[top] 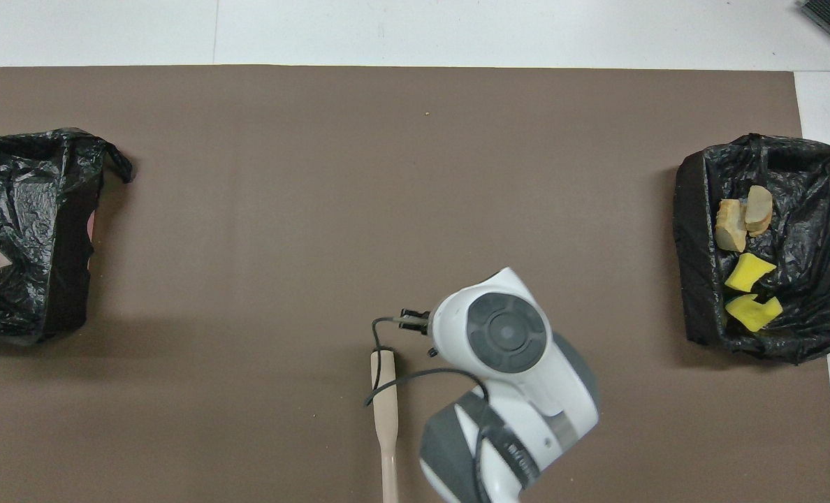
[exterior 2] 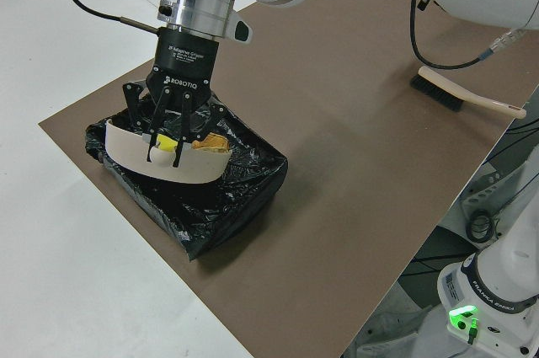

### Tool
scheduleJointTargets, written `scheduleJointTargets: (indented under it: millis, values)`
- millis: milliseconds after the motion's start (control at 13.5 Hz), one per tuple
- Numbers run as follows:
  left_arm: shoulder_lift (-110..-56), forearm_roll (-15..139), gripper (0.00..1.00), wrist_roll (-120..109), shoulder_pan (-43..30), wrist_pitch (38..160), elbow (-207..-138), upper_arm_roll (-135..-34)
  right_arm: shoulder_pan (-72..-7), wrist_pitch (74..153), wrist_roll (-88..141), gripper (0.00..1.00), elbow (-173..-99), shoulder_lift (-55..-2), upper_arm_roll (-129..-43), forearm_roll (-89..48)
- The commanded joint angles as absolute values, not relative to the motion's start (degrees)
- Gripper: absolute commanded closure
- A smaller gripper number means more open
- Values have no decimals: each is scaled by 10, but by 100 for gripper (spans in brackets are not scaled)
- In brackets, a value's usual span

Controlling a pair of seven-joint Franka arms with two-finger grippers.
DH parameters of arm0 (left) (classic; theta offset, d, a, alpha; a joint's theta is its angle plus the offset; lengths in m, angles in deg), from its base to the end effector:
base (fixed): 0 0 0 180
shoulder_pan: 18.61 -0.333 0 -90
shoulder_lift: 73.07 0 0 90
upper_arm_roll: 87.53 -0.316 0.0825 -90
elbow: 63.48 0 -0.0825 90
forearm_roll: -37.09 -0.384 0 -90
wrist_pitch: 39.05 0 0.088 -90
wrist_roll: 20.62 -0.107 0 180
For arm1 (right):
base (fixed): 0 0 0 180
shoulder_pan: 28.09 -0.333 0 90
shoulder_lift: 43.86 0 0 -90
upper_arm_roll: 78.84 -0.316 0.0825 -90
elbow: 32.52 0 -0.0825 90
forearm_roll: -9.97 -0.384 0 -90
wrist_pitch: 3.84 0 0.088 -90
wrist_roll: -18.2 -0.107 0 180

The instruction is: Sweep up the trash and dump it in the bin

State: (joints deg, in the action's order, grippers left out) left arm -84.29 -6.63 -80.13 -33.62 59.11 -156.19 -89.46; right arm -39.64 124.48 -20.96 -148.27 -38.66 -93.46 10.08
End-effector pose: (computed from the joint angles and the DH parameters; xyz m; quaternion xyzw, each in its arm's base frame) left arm 0.5729 0.2403 0.5249 -0.8366 0.4026 0.2648 0.2605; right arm 0.5247 0.2549 0.4203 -0.9913 0.1136 -0.0496 0.0444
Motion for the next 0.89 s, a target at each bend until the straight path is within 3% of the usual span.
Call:
scheduleJointTargets:
  millis: [0, 221, 812]
  values:
    - [-848, -113, 100, -831, -301, 560, -1542, -901, -337, 1225, -167, 0, -1434, -378, -945, 144]
    - [-852, -235, 100, -871, -250, 547, -1539, -900, -300, 1169, -124, 0, -1379, -385, -944, 162]
    - [-858, -322, 100, -886, -213, 546, -1537, -900, -241, 948, -46, 0, -1246, -428, -943, 150]
